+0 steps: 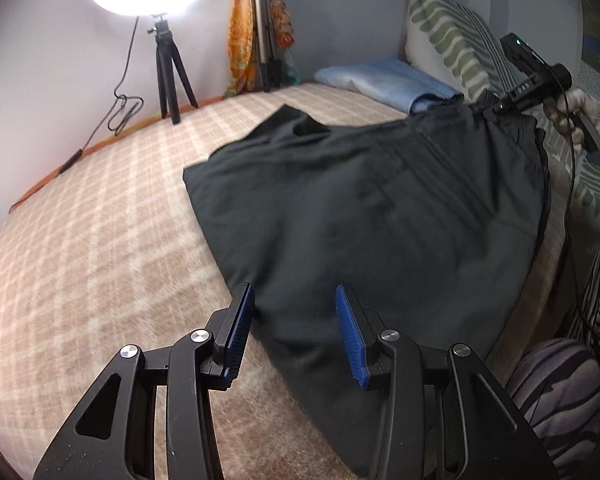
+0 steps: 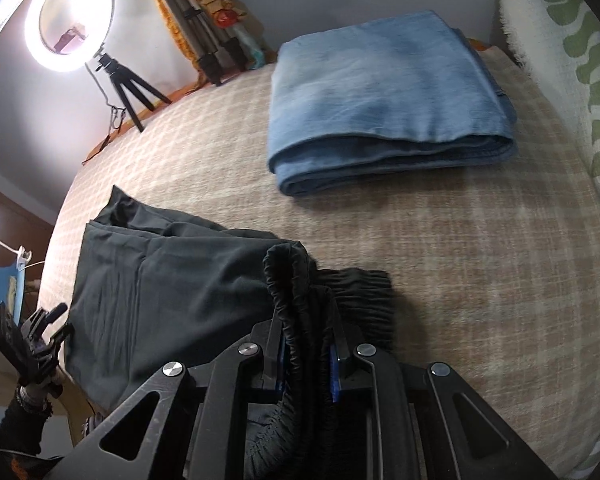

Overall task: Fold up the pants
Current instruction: 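Lower the folded pants onto the bed and open both tools, then grasp the folded pants edge with the left tool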

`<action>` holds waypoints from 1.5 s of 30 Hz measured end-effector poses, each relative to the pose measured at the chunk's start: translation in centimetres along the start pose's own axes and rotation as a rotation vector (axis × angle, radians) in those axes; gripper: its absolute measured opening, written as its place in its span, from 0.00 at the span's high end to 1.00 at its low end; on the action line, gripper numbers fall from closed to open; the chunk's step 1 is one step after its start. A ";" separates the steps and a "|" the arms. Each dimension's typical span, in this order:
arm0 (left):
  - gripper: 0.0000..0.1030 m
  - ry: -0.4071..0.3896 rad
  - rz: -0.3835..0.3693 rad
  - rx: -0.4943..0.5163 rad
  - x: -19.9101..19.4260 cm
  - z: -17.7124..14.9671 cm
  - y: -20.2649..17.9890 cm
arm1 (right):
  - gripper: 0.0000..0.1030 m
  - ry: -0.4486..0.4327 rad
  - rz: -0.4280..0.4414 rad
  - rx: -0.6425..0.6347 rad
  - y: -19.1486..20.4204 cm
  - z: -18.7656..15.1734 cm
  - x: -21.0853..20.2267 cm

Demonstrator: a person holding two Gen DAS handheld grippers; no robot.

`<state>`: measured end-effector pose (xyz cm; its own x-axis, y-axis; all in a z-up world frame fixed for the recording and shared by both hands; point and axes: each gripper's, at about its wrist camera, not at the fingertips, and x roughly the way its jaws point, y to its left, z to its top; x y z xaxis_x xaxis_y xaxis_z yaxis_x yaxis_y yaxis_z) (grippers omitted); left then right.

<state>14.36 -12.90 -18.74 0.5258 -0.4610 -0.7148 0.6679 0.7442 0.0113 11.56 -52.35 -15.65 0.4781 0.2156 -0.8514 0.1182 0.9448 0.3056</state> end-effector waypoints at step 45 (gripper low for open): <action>0.55 0.001 -0.075 -0.243 -1.6 -3.0 1.5 | 0.51 -0.059 0.129 -0.403 24.2 8.7 13.3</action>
<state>12.88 -9.60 -19.69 0.4793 -0.5186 -0.7080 0.5583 0.8026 -0.2100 28.41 -28.80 -15.90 0.5167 0.3353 -0.7878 -0.2899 0.9343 0.2075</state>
